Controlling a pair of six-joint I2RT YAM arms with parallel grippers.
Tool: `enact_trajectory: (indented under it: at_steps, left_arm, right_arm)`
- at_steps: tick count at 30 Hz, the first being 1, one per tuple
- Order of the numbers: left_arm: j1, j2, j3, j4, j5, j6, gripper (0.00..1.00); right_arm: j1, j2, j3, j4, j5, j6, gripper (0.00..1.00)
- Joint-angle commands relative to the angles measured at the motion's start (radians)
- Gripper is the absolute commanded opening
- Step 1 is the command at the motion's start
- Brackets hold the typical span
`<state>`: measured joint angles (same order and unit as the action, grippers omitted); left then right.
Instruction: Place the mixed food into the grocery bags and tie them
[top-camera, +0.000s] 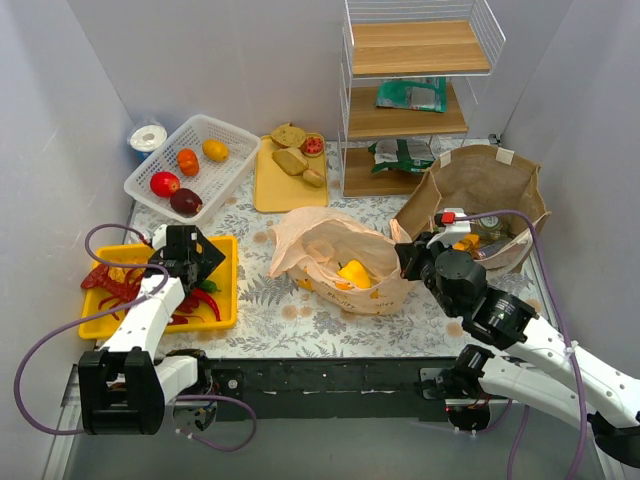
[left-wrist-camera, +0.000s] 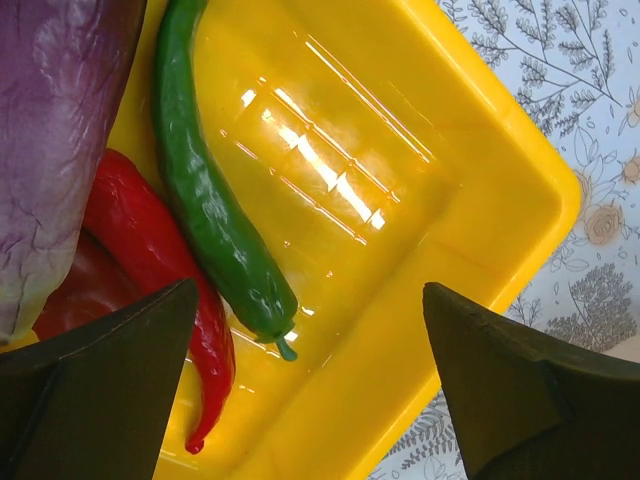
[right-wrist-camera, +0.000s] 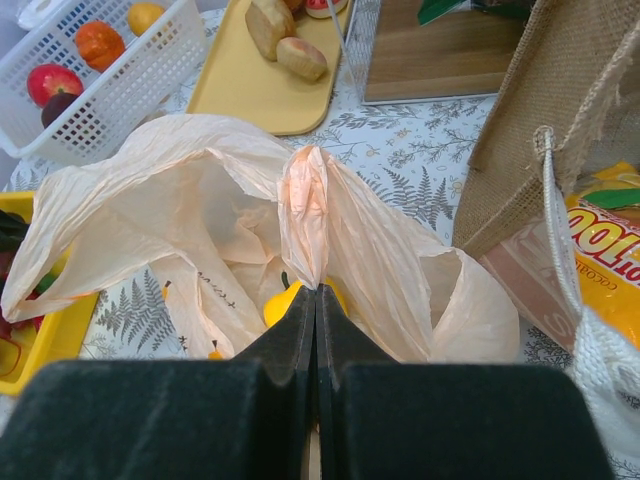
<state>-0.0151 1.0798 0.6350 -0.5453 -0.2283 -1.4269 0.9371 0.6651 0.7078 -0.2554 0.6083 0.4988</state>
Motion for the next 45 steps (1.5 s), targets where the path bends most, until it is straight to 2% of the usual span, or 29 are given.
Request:
enact_trajectory:
  at_steps: [1,13,15,16,25,28,33,36,37,40,43,44,45]
  left_arm:
    - [0.048,0.022,-0.024,0.067,0.029,-0.035,0.94]
    - [0.07,0.137,-0.041,0.15,0.087,-0.05,0.82]
    - [0.07,0.144,-0.049,0.154,0.102,-0.056,0.78]
    - [0.07,0.137,-0.052,0.162,0.104,-0.061,0.72]
    - [0.07,0.109,-0.107,0.208,0.15,-0.09,0.56]
    - [0.07,0.1,-0.094,0.206,0.171,-0.073,0.42]
    - [0.07,-0.015,-0.054,0.205,0.294,0.063,0.28]
    - [0.067,-0.124,-0.025,0.18,0.351,0.17,0.25]
    - [0.066,-0.209,-0.015,0.167,0.356,0.187,0.25]
    - [0.031,-0.308,0.06,0.134,0.38,0.229,0.25]
    - [-0.124,-0.302,0.169,0.105,0.331,0.212,0.25]
    - [-0.244,-0.273,0.193,0.105,0.298,0.207,0.25]
    - [-0.309,-0.255,0.251,0.102,0.205,0.206,0.26]
  right_arm:
    - [0.0,-0.016,-0.005,0.004,0.039,0.007,0.01]
    - [0.0,-0.012,-0.007,0.013,0.027,0.009,0.01]
    - [0.0,-0.015,-0.005,0.013,0.027,0.011,0.01]
    - [0.0,-0.018,-0.005,0.013,0.027,0.011,0.01]
    - [0.0,-0.027,-0.008,0.01,0.025,0.012,0.01]
    - [0.0,-0.032,-0.011,0.008,0.027,0.012,0.01]
    - [0.0,-0.045,-0.013,0.002,0.033,0.012,0.01]
    - [0.0,-0.048,-0.011,-0.002,0.041,0.014,0.01]
    - [0.0,-0.047,-0.011,-0.004,0.041,0.014,0.01]
    - [0.0,-0.038,-0.004,-0.005,0.047,0.011,0.01]
    - [0.0,-0.022,0.012,-0.013,0.05,0.009,0.01]
    - [0.0,-0.015,0.013,-0.015,0.05,0.009,0.01]
    - [0.0,-0.012,0.015,-0.018,0.051,0.009,0.01]
